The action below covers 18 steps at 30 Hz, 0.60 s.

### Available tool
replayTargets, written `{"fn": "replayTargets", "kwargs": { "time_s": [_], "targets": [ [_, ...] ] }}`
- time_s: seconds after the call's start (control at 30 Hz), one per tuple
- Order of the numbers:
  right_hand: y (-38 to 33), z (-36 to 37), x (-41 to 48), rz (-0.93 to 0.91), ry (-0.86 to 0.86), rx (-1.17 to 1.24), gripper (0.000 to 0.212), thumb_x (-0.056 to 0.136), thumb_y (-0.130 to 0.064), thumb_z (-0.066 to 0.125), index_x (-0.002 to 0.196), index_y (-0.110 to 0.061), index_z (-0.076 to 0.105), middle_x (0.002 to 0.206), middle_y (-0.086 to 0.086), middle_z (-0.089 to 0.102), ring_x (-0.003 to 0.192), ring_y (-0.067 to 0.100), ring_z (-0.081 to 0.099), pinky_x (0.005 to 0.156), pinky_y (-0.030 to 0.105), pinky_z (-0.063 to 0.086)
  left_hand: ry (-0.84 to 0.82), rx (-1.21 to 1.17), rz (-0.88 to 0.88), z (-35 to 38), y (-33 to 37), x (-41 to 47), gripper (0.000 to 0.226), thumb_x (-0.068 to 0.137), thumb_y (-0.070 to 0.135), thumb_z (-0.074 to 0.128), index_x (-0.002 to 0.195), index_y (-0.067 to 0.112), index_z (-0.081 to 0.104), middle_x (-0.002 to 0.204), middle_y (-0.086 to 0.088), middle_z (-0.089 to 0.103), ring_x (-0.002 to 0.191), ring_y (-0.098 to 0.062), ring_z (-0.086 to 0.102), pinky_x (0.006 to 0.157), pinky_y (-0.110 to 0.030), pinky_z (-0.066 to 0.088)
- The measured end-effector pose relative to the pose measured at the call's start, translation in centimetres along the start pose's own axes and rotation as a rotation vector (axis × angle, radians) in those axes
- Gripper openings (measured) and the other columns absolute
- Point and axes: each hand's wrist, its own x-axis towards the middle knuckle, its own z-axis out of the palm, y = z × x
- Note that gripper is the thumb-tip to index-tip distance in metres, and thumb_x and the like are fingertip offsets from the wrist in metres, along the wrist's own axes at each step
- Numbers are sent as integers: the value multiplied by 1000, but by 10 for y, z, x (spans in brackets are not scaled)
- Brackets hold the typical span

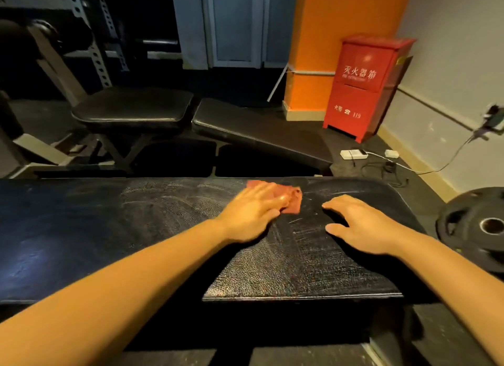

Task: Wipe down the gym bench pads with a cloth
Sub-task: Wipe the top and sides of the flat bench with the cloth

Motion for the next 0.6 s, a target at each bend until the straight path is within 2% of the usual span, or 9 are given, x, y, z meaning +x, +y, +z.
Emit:
{"fn": "replayTargets", "kwargs": {
  "time_s": [0.1, 0.17, 0.23, 0.3, 0.37, 0.43, 0.5, 0.6],
  "targets": [
    [14, -2, -4, 48, 33, -6, 61, 96, -42, 64, 150, -21, 44, 152, -1, 43, 143, 20, 37, 113, 42, 37, -58, -89, 319, 9, 79, -60, 43, 110, 39, 34, 152, 39, 42, 170, 3, 19, 158, -12, 5, 128, -35, 0],
    [14, -3, -9, 54, 38, -5, 61, 95, -42, 66, 148, -21, 47, 149, -2, 45, 141, 20, 40, 112, 40, 39, -129, -125, 382, 1, 83, -96, 44, 112, 43, 30, 156, 44, 34, 171, 12, 7, 156, -2, -7, 125, -27, -9],
    [10, -4, -15, 68, 35, -14, 60, 96, -42, 65, 149, -20, 47, 149, -3, 44, 140, 20, 41, 112, 40, 39, -100, -103, 286, -6, 50, -99, 45, 110, 50, 23, 154, 50, 30, 169, 17, 6, 155, 0, -5, 126, -28, -6],
    [5, -5, -26, 87, 36, -13, 59, 97, -42, 63, 149, -19, 46, 151, -2, 43, 141, 20, 40, 113, 39, 38, -64, -17, 105, -16, 2, -81, 52, 104, 57, 16, 152, 50, 32, 168, 10, 17, 156, -9, 9, 128, -37, 6],
    [6, -5, -42, 118, 22, -30, 58, 99, -43, 60, 150, -20, 45, 152, -1, 42, 141, 22, 40, 113, 41, 38, -26, 56, -71, -20, -47, -52, 69, 96, 62, 10, 153, 38, 40, 165, -7, 32, 153, -25, 27, 125, -41, 20],
    [10, -9, -56, 176, -48, -78, 59, 98, -45, 59, 150, -21, 43, 151, 2, 41, 140, 26, 40, 112, 44, 39, -14, 80, -186, -25, -71, -23, 71, 97, 56, 15, 154, 25, 43, 161, -17, 37, 151, -32, 30, 123, -37, 20],
    [16, -17, -63, 232, -97, -81, 62, 98, -46, 59, 152, -21, 40, 153, 5, 39, 141, 29, 40, 113, 47, 38, 18, 89, -233, -22, -61, 1, 55, 108, 42, 27, 156, 20, 40, 162, -18, 35, 151, -32, 28, 122, -36, 17],
    [26, -19, -68, 264, -15, -12, 60, 101, -41, 57, 154, -20, 37, 157, 8, 36, 143, 29, 38, 115, 47, 36, 8, 42, -129, -6, 1, 38, 48, 111, 33, 33, 156, 19, 40, 164, -15, 32, 153, -30, 25, 121, -35, 16]
  ]
}}
